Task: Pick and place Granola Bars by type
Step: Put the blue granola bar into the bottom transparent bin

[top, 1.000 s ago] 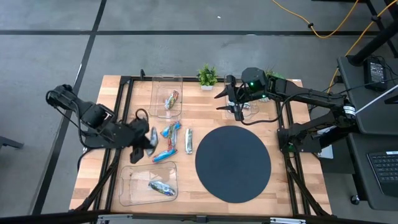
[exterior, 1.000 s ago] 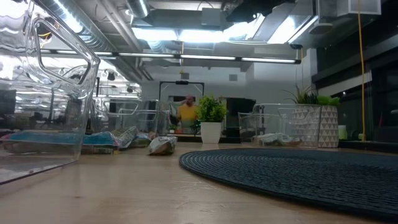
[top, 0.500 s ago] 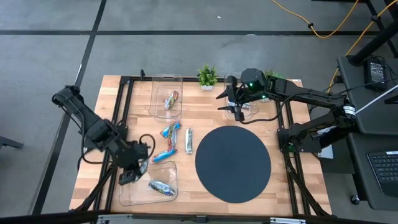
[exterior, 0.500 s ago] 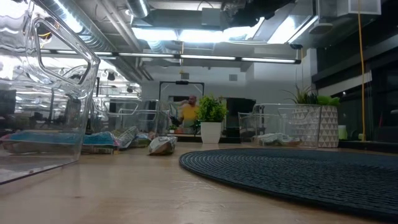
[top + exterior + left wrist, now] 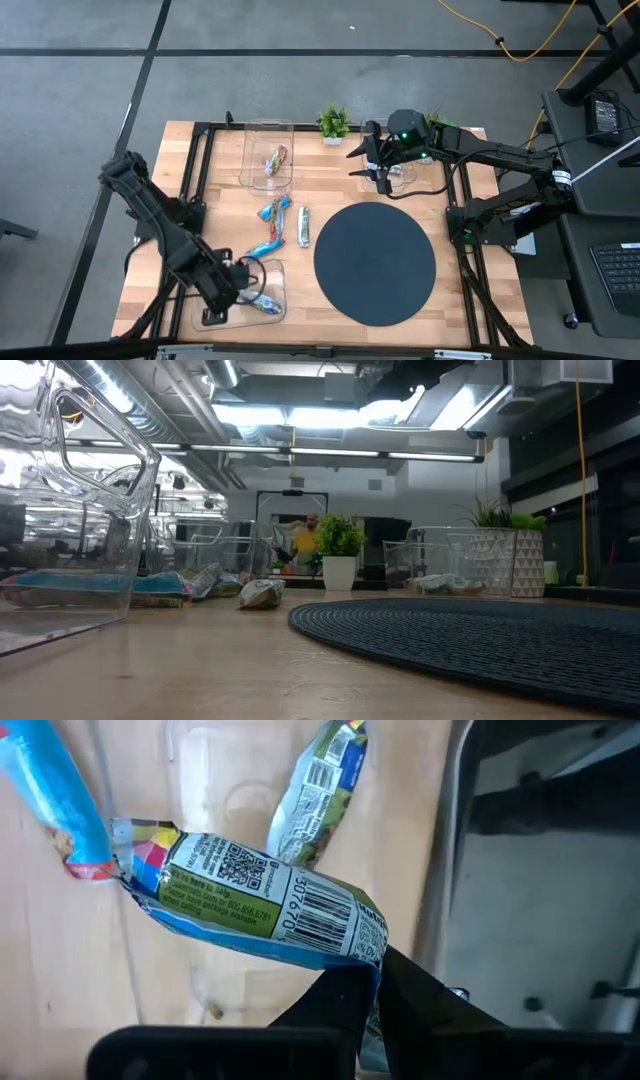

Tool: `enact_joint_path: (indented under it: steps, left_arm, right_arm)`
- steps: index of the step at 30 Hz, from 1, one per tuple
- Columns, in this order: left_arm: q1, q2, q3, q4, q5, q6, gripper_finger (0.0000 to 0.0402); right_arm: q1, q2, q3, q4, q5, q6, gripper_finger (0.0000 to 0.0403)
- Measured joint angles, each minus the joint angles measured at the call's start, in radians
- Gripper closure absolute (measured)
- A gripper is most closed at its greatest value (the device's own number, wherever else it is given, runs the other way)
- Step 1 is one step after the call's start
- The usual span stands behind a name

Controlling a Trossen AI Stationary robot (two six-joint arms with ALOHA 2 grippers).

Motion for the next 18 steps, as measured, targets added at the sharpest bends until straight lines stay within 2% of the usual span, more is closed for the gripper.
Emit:
enact_joint_path:
  steps: [9, 18]
  left_arm:
    - [-0.002, 0.096, -0.085, 0.225, 0.051, 0.031, 0.0386]
    - [0.000, 0.107, -0.212, 0.327, 0.101, -0.039, 0.0386]
  right_arm:
    - [0.000, 0.000, 0.000, 0.000, 0.000, 0.000, 0.0186]
    - [0.000, 0.000, 0.000, -0.002, 0.000, 0.000, 0.0186]
